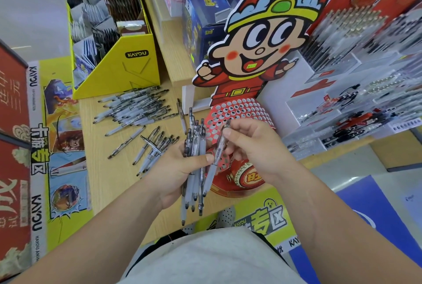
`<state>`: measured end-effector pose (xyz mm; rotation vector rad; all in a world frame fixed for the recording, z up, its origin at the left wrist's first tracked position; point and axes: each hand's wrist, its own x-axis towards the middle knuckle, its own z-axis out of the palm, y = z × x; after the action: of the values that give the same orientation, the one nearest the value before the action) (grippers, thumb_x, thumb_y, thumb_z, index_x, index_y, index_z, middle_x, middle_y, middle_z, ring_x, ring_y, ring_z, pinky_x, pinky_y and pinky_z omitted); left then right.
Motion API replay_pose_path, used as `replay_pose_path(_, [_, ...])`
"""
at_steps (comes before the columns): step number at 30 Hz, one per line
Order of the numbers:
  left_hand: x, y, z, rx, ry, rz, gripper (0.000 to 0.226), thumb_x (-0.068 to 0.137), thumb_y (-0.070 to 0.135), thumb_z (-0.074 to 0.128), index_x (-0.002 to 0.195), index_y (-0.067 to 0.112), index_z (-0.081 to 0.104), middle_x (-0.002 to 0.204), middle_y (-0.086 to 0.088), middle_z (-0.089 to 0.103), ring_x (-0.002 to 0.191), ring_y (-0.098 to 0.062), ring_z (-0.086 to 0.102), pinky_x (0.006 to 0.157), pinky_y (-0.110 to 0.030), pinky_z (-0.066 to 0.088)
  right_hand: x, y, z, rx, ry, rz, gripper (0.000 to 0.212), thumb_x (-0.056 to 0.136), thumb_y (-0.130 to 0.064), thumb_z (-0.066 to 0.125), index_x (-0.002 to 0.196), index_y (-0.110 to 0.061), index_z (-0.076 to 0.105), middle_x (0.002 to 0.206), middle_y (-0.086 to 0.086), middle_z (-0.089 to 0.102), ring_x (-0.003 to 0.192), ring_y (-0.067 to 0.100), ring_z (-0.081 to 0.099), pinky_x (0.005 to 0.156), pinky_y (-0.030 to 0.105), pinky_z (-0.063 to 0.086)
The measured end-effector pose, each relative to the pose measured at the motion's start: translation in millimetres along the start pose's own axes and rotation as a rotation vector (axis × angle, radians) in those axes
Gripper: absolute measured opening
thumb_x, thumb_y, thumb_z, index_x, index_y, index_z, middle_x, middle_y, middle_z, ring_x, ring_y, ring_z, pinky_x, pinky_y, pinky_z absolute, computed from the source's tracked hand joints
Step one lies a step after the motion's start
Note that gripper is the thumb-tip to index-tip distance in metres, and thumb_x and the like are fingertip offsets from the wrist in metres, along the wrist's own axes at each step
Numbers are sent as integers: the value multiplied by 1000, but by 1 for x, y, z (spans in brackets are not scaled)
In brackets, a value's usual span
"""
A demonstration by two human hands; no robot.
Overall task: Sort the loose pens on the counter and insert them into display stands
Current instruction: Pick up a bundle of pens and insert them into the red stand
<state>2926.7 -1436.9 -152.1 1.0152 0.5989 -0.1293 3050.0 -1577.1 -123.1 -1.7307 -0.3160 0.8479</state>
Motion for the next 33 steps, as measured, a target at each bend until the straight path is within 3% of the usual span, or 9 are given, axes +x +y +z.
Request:
replay_pose_path(3, [-2,-1,0,-1,12,2,25,87,-3,69,108,11,67,97,-5,78,92,-18,74,71,-25,57,1,-1,-1,80,8,7,13,97,-7,61,88,-8,70,77,11,65,65,15,63,56,24,52])
replay_pose_path(7, [-3,-3,0,24,-3,20,24,87,-6,69,105,9,69,107,-13,76,98,-25,73,80,-27,60,1,2,5,86,61,-17,10,92,-10,70,83,-13,73,74,10,65,62,18,64,57,29,57])
replay_pose_path(10, [-1,-4,0,40,2,23,26,86,-6,70,109,7,67,108,-14,76,101,-27,73,87,-32,58,2,4,5,-5,116,-46,15,88,-15,76,91,-1,72,73,18,66,64,21,65,59,31,58])
replay_pose_path(14, [5,-7,-5,-14,70,-10,23,87,-1,72,105,12,67,85,-1,77,81,-18,73,67,-26,55,3,-3,2,-23,127,-64,4,89,-9,74,89,-5,75,72,12,70,64,15,67,60,25,56])
replay_pose_path(19, [12,-18,-27,-113,209,-76,34,89,5,72,120,3,58,72,-7,65,64,-25,60,60,-37,52,10,-6,-12,-114,269,-136,9,84,-10,79,89,-16,73,81,9,74,75,22,72,69,31,61])
replay_pose_path(23, [13,-25,-37,-164,233,-116,36,90,5,71,124,5,59,77,-8,63,62,-23,60,59,-37,52,13,3,-9,-471,260,-262,17,80,-19,84,88,-29,72,77,-12,70,76,2,66,72,12,51])
replay_pose_path(26, [12,-26,-37,-190,219,-124,30,92,4,69,121,7,60,76,-7,64,60,-22,60,56,-34,52,15,13,-1,-604,210,-323,15,81,-18,82,92,-25,75,76,-17,68,77,-3,64,68,4,43])
replay_pose_path(28, [12,-27,-37,-205,222,-118,29,92,4,68,120,8,60,77,-8,64,61,-22,60,56,-34,52,18,18,2,-657,197,-338,15,82,-17,82,95,-22,76,76,-19,66,76,-2,64,68,7,44])
replay_pose_path(33, [9,-27,-40,-280,264,-91,24,93,4,67,116,9,63,79,-9,64,63,-23,60,59,-36,53,24,26,6,-765,208,-364,17,81,-25,82,97,-25,77,83,-11,69,85,8,62,81,32,52])
